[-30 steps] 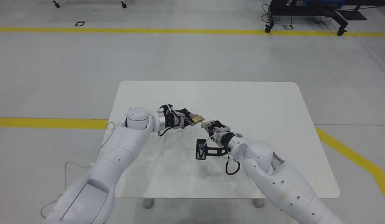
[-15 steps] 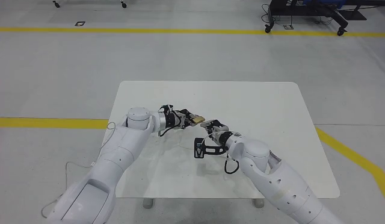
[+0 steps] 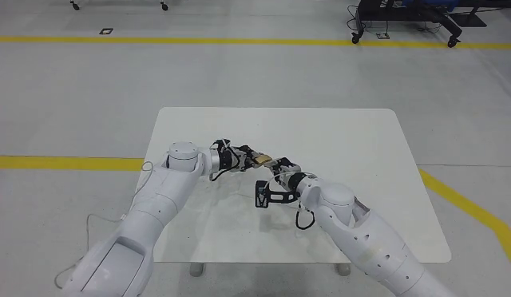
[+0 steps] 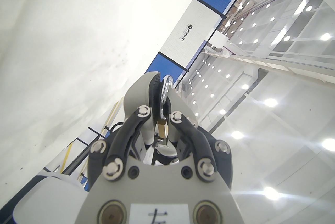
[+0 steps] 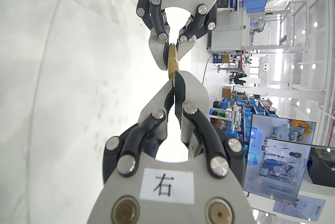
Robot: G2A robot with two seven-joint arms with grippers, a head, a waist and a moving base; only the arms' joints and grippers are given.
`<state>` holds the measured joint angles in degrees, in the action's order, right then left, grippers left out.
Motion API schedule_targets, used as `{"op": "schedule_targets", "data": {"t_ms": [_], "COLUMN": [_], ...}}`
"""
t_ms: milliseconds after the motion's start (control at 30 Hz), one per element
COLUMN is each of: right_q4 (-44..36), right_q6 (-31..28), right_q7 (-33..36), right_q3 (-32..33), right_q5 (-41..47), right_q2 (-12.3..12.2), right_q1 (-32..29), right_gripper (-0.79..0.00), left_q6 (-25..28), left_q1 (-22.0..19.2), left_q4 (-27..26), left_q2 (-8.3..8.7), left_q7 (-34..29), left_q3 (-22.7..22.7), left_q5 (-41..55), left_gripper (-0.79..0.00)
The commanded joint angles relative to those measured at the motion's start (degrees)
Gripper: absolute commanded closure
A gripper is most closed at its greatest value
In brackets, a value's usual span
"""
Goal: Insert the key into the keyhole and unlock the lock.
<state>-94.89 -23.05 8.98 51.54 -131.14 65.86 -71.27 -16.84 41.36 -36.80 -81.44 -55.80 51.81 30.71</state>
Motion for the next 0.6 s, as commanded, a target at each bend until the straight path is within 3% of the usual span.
{"op": "schedule_targets", "data": {"t_ms": [0, 33, 67, 100, 133, 433, 567], "right_q4": [-0.24, -0.38, -0.60, -0.86, -1.12, -1.41, -1.41], "right_q6": [0.22, 0.47, 0.72, 1.07, 1.37, 1.52, 1.52], "right_q7": [-0.39, -0.62, -0.89, -1.18, -1.48, -1.85, -1.85], "right_q3": [0.43, 0.75, 1.13, 1.61, 2.12, 2.68, 2.68], "right_q5": [0.28, 0.56, 0.91, 1.36, 1.88, 2.57, 2.57], "right_q2": [0.02, 0.01, -0.02, -0.05, -0.10, -0.15, -0.15], "right_q1": [-0.09, -0.26, -0.45, -0.71, -1.01, -1.34, -1.34], "right_gripper": [0.000, -0.099, -0.336, -0.646, -0.785, -0.785, -0.785], "left_q6": [0.19, 0.23, 0.27, 0.35, 0.41, 2.48, 6.07], "left_q1": [-0.05, -0.09, -0.11, -0.10, -0.08, 0.31, 0.92], "left_q4": [0.15, 0.23, 0.28, 0.31, 0.33, 0.05, -0.91], "left_q2": [-0.01, -0.01, -0.01, -0.02, -0.03, -0.01, 0.00], "left_q7": [0.02, 0.03, 0.04, 0.10, 0.16, 2.59, 5.44], "left_q3": [0.15, 0.23, 0.29, 0.36, 0.42, 1.43, 1.83], "left_q5": [0.10, 0.12, 0.14, 0.20, 0.24, 0.56, -0.23], "left_gripper": [0.000, 0.000, 0.000, 0.000, 0.000, 0.000, 0.000]}}
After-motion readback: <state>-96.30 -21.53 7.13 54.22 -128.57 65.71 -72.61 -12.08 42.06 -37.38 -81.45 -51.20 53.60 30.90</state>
